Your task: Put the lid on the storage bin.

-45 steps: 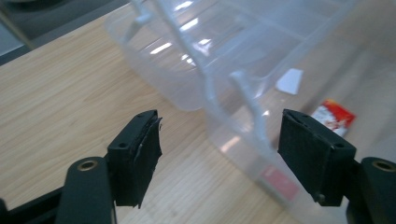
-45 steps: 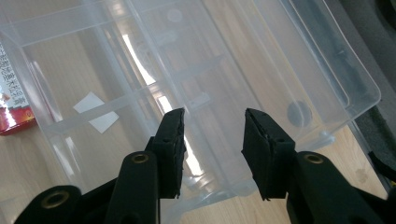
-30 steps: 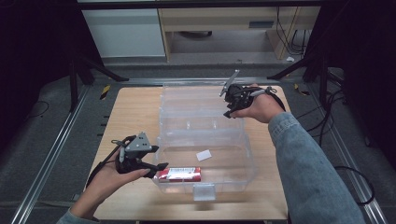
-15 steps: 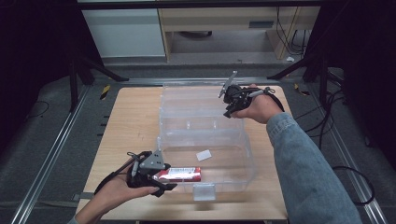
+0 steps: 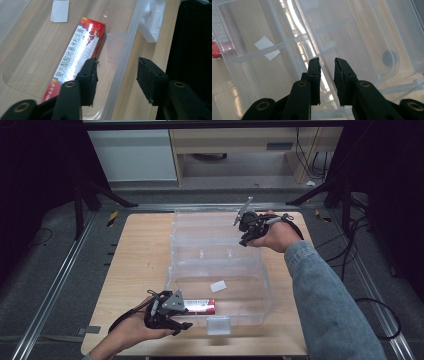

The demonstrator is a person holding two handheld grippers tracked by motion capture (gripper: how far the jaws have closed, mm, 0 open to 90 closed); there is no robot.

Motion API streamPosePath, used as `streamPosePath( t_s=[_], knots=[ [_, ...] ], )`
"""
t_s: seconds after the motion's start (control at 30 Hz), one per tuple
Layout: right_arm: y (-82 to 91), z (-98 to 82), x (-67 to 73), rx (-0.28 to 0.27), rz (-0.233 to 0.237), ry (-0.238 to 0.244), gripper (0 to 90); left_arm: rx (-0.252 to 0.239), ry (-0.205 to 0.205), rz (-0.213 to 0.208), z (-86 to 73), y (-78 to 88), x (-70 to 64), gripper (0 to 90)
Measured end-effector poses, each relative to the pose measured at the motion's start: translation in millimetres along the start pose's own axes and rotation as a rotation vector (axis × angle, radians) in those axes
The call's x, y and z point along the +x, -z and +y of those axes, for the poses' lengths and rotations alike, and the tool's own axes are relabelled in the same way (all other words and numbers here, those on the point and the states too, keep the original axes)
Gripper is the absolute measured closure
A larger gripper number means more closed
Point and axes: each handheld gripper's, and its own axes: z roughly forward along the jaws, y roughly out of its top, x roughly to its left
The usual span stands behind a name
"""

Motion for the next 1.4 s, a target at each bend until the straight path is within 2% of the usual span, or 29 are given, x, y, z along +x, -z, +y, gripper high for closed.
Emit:
streamPosePath(
  t_s=[0.13, 0.17, 0.2, 0.27, 0.4, 0.6, 0.7, 0.77, 0.8, 0.93, 1.0, 1.33, 1.4],
  knots=[
    [-0.4, 0.4, -0.3, 0.004, 0.000, 0.002, 75.8, -0.001, 0.013, 0.004, 0.1, -1.6, 3.2, 69.9],
    [-0.4, 0.4, -0.3, 0.004, 0.000, 0.002, 75.8, -0.002, 0.015, -0.006, 0.1, -1.8, 4.5, 69.9],
    [-0.7, 0.5, -1.6, 0.007, -0.001, 0.000, 75.9, -0.006, 0.019, -0.021, 0.0, -2.4, 5.9, 74.3],
    [-1.1, 0.4, -2.3, 0.002, -0.005, -0.002, 76.0, -0.017, 0.021, -0.030, 0.0, -4.1, 8.7, 76.2],
    [-2.8, 0.9, -9.2, 0.002, -0.014, -0.012, 75.9, -0.024, 0.021, -0.036, 3.3, -6.9, 19.7, 76.7],
    [-6.2, 0.8, -26.7, 0.000, -0.031, -0.036, 76.3, -0.013, 0.011, 0.020, 12.3, -11.4, 37.9, 75.7],
    [-9.7, 0.2, -37.1, -0.013, -0.022, -0.050, 76.2, -0.023, 0.015, 0.001, 15.0, -14.6, 44.9, 75.9],
    [-12.5, -0.7, -44.9, -0.033, -0.007, -0.075, 75.6, -0.028, 0.013, -0.001, 18.2, -17.3, 45.9, 76.6],
    [-13.0, -0.7, -46.5, -0.033, -0.005, -0.072, 75.6, -0.019, 0.008, -0.001, 19.5, -17.3, 46.0, 76.8],
    [-13.3, 1.7, -48.6, -0.016, -0.001, -0.068, 75.8, -0.013, 0.006, -0.020, 22.7, -19.1, 49.6, 77.4],
    [-13.5, 3.8, -47.9, -0.007, -0.012, -0.046, 76.5, -0.016, 0.015, -0.035, 22.7, -19.5, 52.2, 77.5],
    [-13.2, 2.0, -47.6, -0.010, -0.029, -0.045, 77.5, -0.011, 0.008, -0.020, 24.8, -20.5, 54.5, 77.4],
    [-13.4, 2.0, -48.8, -0.012, -0.020, -0.051, 78.4, -0.011, 0.009, -0.016, 24.8, -20.6, 54.8, 77.3]
  ],
)
